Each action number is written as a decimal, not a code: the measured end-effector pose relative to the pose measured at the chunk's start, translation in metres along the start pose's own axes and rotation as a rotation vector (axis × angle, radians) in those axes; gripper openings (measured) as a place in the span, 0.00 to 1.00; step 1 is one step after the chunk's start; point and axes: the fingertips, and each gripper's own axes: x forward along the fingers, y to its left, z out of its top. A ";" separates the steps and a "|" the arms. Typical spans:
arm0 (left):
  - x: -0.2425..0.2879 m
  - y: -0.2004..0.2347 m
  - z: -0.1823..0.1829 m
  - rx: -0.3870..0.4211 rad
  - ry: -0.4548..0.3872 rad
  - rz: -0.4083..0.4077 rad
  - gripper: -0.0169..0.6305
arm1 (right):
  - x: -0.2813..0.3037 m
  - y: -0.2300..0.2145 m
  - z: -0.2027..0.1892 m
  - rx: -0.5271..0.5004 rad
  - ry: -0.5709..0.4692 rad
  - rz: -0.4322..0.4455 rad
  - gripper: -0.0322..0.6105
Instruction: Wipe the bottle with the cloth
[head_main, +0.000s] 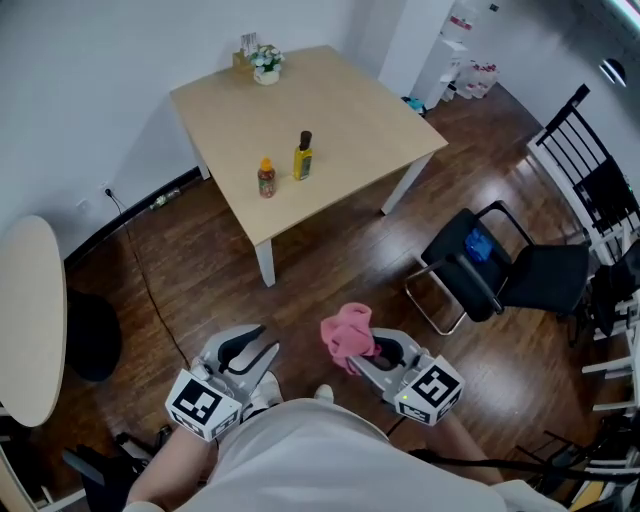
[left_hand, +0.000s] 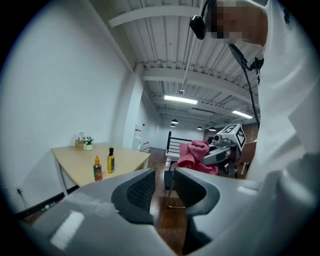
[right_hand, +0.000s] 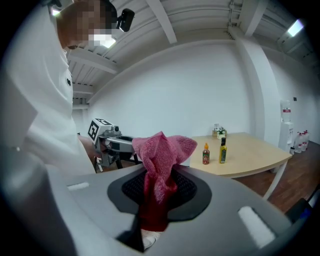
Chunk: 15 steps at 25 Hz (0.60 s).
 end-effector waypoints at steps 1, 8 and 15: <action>0.005 -0.008 0.004 0.011 0.001 -0.009 0.22 | -0.008 -0.001 -0.002 0.003 -0.003 -0.001 0.19; 0.022 -0.054 0.016 0.005 -0.003 -0.039 0.22 | -0.045 -0.005 -0.018 0.017 -0.016 0.004 0.19; 0.024 -0.077 0.028 0.011 0.001 -0.027 0.22 | -0.063 -0.004 -0.021 0.040 -0.037 0.021 0.19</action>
